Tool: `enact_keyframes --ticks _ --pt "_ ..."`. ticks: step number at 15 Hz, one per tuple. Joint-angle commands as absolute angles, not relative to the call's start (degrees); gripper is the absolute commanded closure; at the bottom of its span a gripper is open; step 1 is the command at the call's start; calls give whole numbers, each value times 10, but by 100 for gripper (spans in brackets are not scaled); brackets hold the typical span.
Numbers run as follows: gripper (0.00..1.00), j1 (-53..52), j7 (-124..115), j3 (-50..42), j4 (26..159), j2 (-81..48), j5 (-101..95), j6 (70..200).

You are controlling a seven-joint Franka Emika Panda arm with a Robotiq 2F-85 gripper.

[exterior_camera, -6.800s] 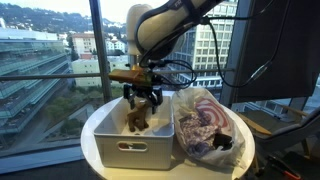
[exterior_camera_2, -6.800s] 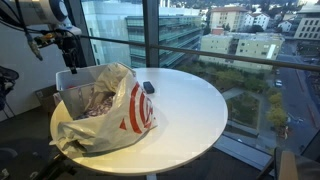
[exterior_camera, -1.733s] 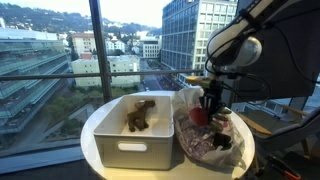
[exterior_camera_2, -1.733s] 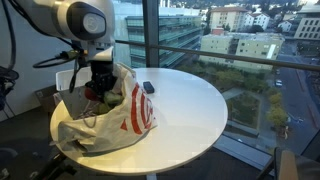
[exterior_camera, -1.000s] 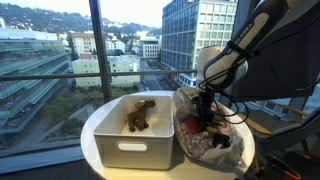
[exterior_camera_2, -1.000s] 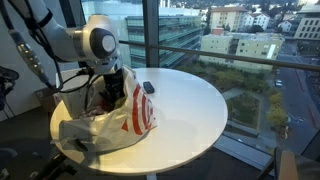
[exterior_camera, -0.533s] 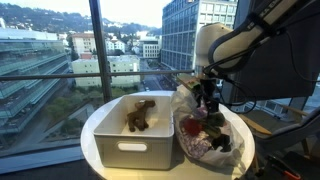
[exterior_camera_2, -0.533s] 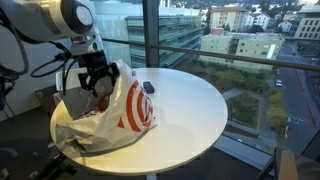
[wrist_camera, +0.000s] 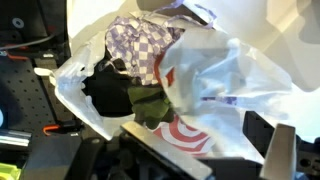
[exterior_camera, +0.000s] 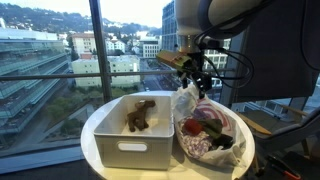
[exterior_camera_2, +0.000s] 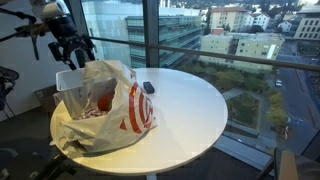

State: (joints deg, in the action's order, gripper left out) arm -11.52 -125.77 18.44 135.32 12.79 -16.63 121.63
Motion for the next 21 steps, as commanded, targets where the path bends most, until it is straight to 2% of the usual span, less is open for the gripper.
enact_keyframes --ticks 1,9,21 --pt "0 -109 -1264 202 1267 75 -227 1165" --pt "0 -136 -1208 182 1129 -92 -334 1248" --pt "0 -242 -1004 83 901 -364 -383 1264"
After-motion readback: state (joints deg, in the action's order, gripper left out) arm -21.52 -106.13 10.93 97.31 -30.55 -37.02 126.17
